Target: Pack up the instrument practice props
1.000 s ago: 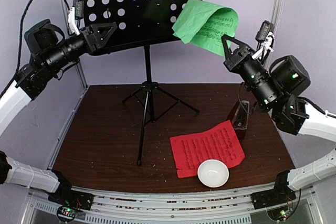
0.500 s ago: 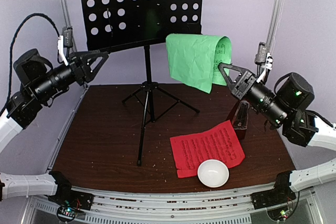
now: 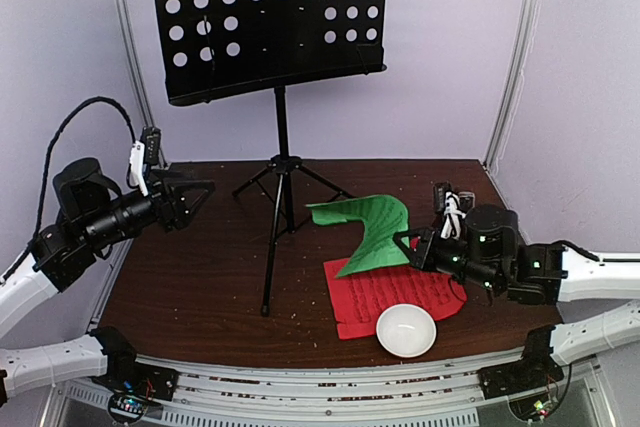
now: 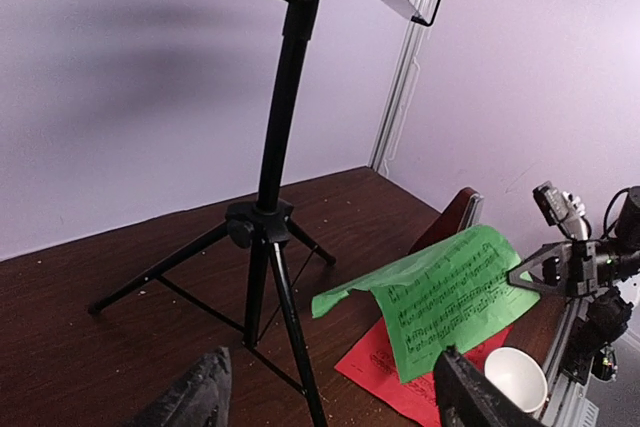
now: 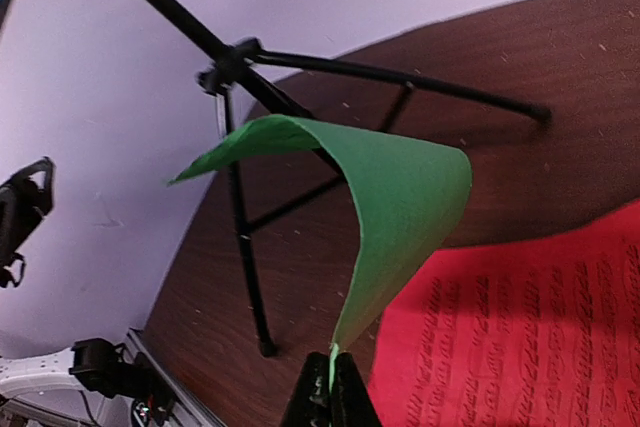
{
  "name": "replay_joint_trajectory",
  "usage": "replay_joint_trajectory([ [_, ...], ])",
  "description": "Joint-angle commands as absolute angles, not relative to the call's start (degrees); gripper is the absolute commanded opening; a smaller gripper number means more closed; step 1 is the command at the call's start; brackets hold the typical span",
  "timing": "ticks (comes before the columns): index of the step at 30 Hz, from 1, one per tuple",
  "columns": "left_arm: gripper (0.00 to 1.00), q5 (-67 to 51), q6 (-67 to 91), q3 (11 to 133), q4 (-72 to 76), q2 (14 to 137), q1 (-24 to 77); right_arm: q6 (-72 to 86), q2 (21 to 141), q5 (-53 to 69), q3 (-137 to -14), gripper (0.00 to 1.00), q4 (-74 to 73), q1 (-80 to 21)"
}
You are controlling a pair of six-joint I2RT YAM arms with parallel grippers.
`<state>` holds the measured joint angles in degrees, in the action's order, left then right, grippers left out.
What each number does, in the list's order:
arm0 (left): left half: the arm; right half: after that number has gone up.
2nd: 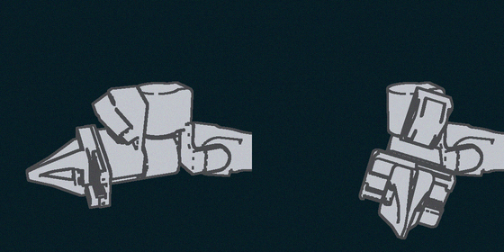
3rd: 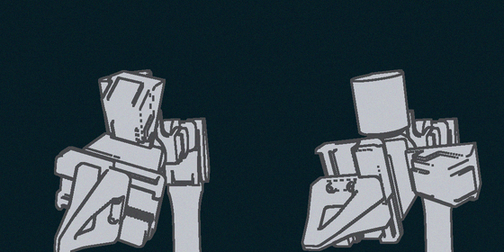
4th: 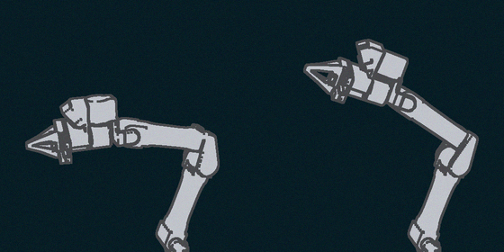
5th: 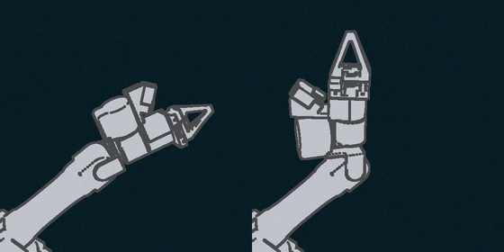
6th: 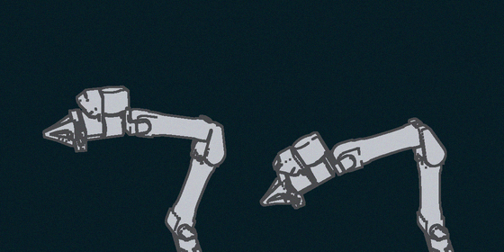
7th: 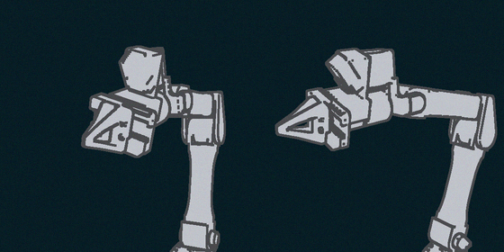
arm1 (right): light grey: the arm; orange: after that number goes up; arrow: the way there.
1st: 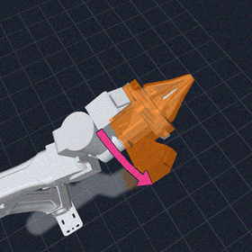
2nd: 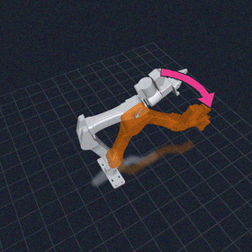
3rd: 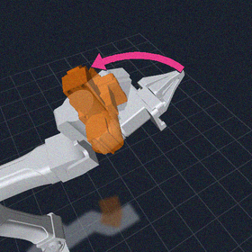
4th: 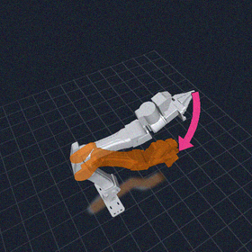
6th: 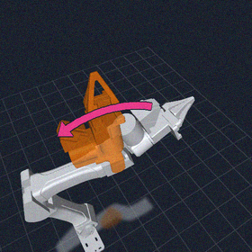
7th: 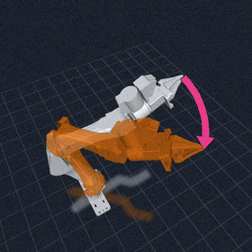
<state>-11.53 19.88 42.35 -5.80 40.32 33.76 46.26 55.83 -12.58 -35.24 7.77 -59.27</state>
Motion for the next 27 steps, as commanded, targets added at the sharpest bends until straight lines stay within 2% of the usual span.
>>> replay_joint_trajectory([
  [1,0.73,-8.4,20.4,40.8,-4.1,39.7,33.8,54.7,57.9,-14.6,-31.7,0.00,-4.9,-56.2],
  [10,0.74,-7.5,20.5,40.6,-2.1,43.6,33.8,55.4,61.2,-14.6,-30.0,0.00,-15.8,-53.6],
  [20,0.75,-6.9,21.5,39.4,-1.2,44.4,33.8,54.0,67.6,-15.6,-31.3,0.00,-17.8,-52.8],
  [27,0.75,-6.7,22.7,37.9,-1.3,43.6,33.8,53.7,67.0,-16.5,-32.5,0.02,-18.2,-52.8],
])
